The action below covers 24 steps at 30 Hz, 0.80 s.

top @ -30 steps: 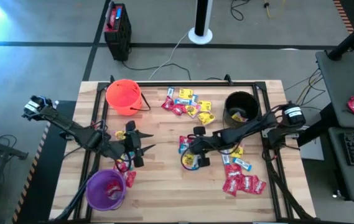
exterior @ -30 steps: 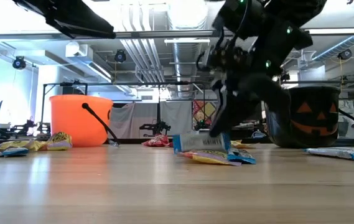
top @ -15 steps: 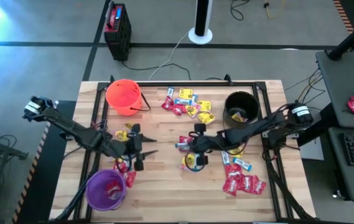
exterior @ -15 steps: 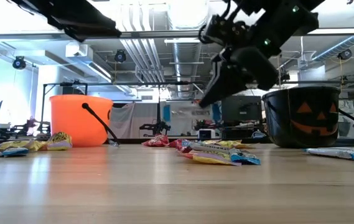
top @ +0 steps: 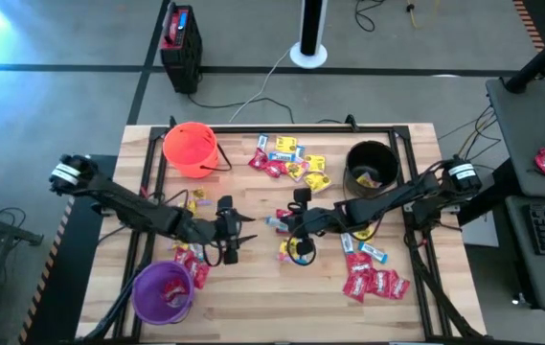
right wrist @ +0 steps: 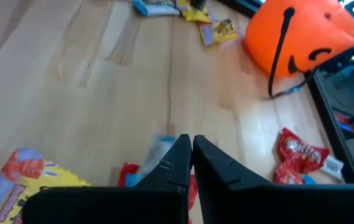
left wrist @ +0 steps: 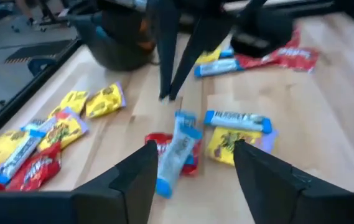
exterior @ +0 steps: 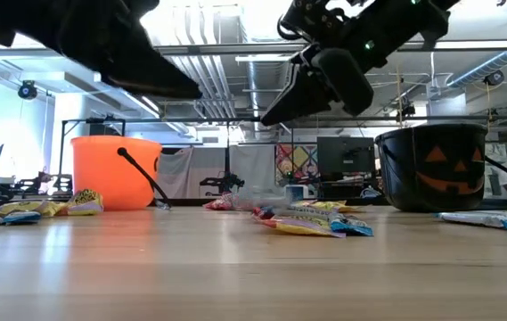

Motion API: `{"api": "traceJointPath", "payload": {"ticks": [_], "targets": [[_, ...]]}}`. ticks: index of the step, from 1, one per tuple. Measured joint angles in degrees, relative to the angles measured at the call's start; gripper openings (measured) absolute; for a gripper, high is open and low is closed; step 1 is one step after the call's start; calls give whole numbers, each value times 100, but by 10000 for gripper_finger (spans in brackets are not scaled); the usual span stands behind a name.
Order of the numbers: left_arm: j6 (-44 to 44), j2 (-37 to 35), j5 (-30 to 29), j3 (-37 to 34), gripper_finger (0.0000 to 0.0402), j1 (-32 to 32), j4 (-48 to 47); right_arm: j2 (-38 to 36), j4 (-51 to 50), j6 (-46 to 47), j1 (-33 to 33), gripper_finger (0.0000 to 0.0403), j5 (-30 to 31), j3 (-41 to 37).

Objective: Sort candy by brand, put in halloween buckets
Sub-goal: Put the white chocolate bar into the orange bucket

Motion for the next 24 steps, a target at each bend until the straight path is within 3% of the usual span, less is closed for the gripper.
{"api": "traceJointPath", "payload": {"ticks": [5,15,19,24], "targets": [[-77,191,-56,-27,231,213,16,0,-88,-99,9,8,-4,122],[164,95,-42,2,245,251,33,15,-48,1103,-236,14,-55,-118],[365,-1,-43,0,245,251,29,15,-29,1578,-372,49,-424,-174],[465,-68,-43,0,245,260,27,56,128,1885,-566,132,-802,-246]]}}
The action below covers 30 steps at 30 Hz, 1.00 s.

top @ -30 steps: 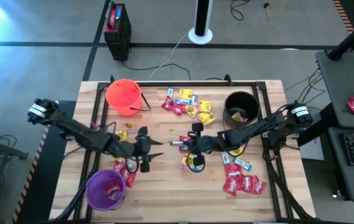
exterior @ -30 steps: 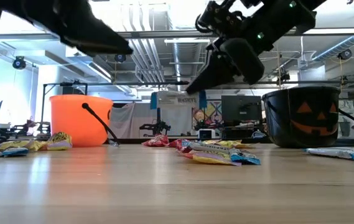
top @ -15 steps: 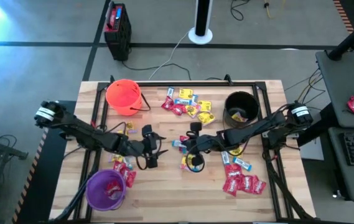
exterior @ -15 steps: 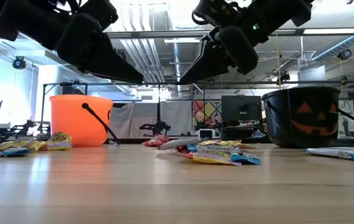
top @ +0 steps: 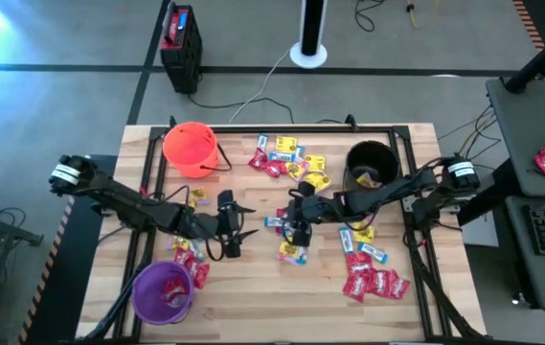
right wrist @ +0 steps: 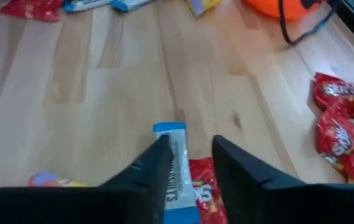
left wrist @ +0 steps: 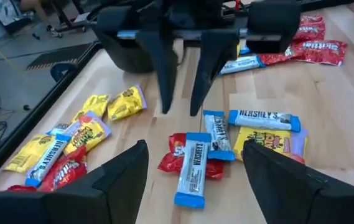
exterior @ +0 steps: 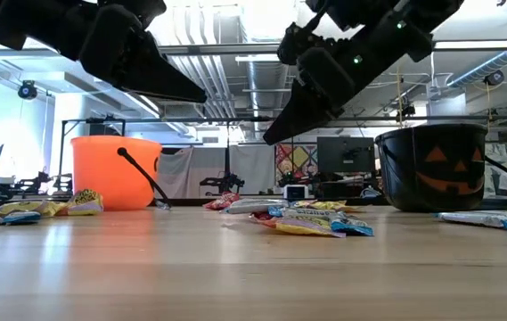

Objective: Sort candy by brand, put in halloween buckets
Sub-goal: Put the white chocolate bar into the orange bucket

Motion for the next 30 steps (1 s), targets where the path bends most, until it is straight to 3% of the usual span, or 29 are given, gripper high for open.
{"api": "traceJointPath", "payload": {"ticks": [5,10,17,30], "targets": [[18,0,0,0,245,0,2,440,667,-266,0,209,-25,-97],[18,0,2,-7,245,0,2,945,914,-404,-11,241,38,-107],[18,0,17,-9,245,0,-2,1389,1184,-394,-48,232,31,-107],[20,0,13,-11,245,9,-2,1485,1210,-356,-105,179,-7,-110]]}}
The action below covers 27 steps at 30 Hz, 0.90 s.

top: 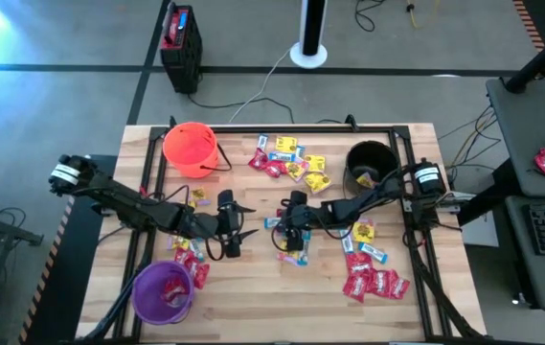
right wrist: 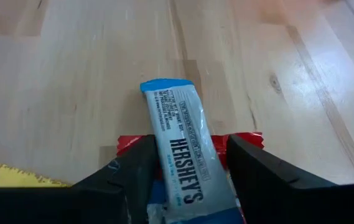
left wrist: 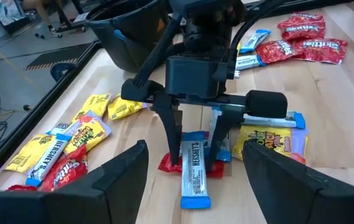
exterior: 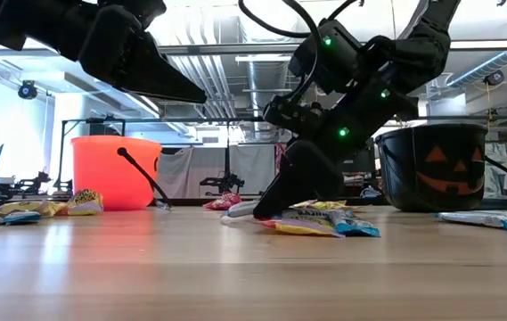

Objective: Sort candy by brand, put in halloween buckets
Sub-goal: Put the white chocolate bar into the orange bucket

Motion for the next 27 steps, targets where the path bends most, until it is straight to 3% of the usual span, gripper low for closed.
{"api": "traceJointPath", "payload": {"ticks": [10,27], "targets": [[-3,2,-2,0,245,0,0,2,-6,-122,0,104,-81,1],[390,4,378,-50,245,7,-17,-742,-20,10,0,104,-109,2]]}}
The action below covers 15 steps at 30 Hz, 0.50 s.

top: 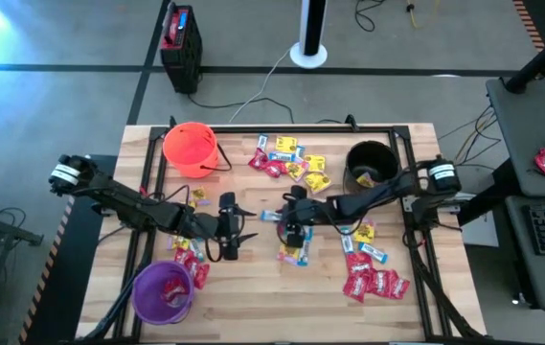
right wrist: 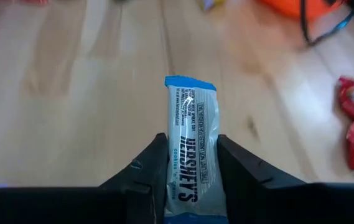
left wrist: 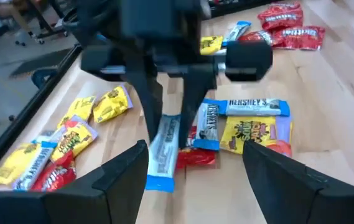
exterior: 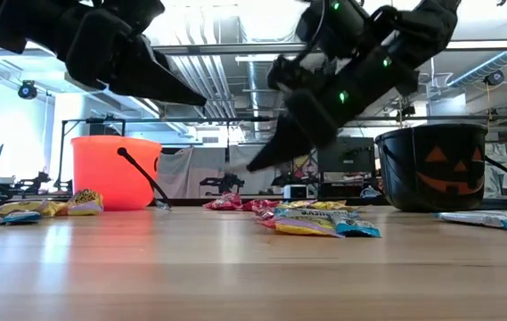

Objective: Sort candy by brand, put in halloween buckets
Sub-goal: Put the white chocolate bar into the orange bucket

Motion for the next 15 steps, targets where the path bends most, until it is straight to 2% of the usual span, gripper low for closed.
{"api": "traceJointPath", "payload": {"ticks": [6,15], "targets": [[443,0,-28,41,245,4,17,-378,40,363,0,104,-133,0],[1162,100,-506,80,245,9,60,-524,95,1069,-2,104,-703,177]]}}
